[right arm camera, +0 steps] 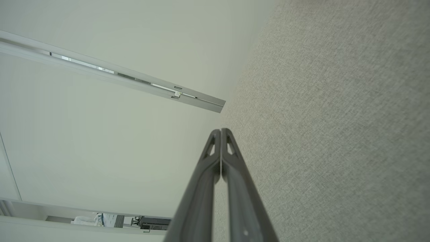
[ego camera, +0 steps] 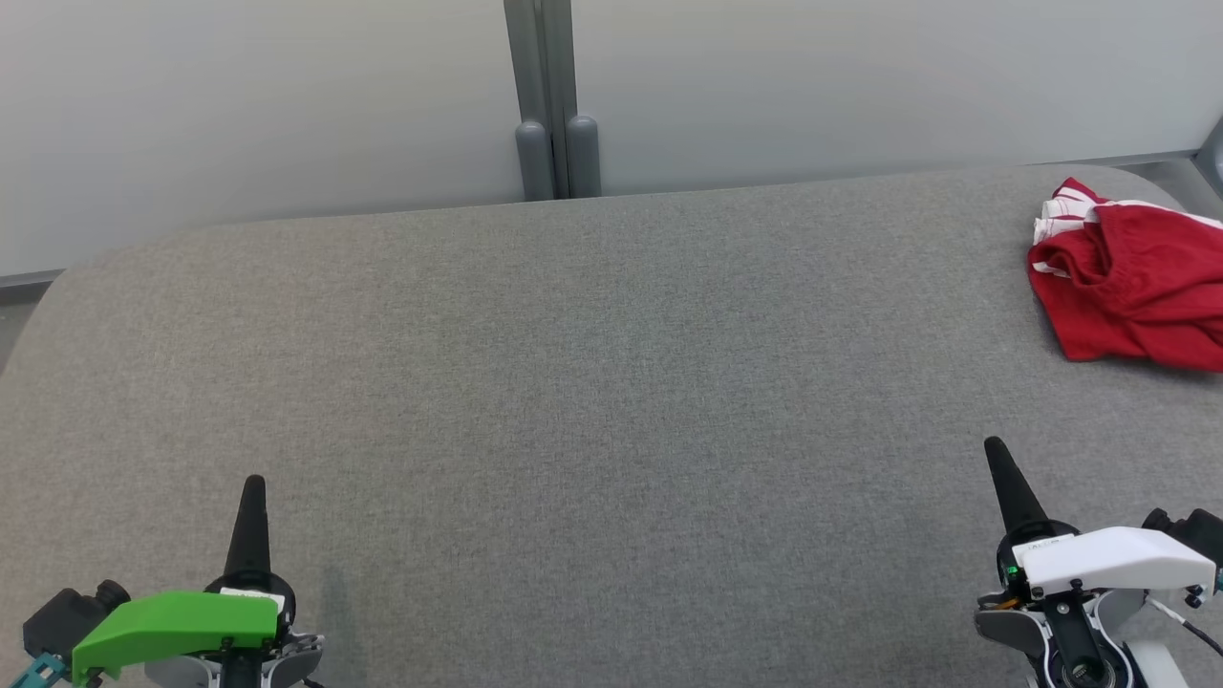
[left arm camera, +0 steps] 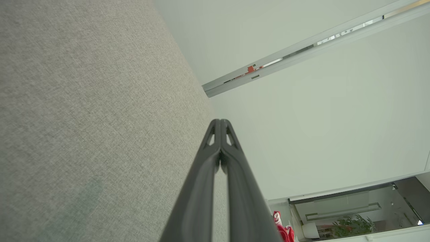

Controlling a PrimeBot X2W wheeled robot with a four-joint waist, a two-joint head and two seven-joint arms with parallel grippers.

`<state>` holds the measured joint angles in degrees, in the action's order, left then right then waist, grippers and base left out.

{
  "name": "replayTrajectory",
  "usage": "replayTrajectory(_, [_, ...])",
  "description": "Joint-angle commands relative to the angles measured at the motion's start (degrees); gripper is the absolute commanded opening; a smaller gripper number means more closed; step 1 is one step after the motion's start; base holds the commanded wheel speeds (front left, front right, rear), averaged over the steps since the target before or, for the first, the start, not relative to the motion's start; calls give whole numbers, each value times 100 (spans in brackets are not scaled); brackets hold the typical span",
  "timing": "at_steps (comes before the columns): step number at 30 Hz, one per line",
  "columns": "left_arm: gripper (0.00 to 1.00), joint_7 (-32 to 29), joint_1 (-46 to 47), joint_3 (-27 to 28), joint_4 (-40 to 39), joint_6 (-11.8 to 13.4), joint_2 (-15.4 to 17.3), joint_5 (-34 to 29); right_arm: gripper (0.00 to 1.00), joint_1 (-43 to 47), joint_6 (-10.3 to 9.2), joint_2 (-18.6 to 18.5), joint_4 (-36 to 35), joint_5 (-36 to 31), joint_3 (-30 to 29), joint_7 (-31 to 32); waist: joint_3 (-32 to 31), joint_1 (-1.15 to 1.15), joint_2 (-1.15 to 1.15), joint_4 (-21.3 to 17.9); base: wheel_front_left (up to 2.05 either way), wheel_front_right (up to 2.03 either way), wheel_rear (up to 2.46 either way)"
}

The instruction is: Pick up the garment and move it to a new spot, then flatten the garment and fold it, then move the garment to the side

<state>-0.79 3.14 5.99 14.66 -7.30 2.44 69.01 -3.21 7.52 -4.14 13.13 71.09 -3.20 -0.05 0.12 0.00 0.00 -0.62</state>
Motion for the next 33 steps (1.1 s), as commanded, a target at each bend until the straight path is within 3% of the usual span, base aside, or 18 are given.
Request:
replayTrajectory(1, [0, -33, 132, 32, -63, -21, 49, 179, 0, -122, -3, -5, -17, 147, -31, 46, 0, 0, 0, 2, 0, 0, 0])
replayTrajectory(33, [0, -430, 284, 56, -68, -28, 60, 1709, 0, -269, -2, 52, 61, 1602, -206, 455, 4, 0, 0, 42, 0, 0, 0])
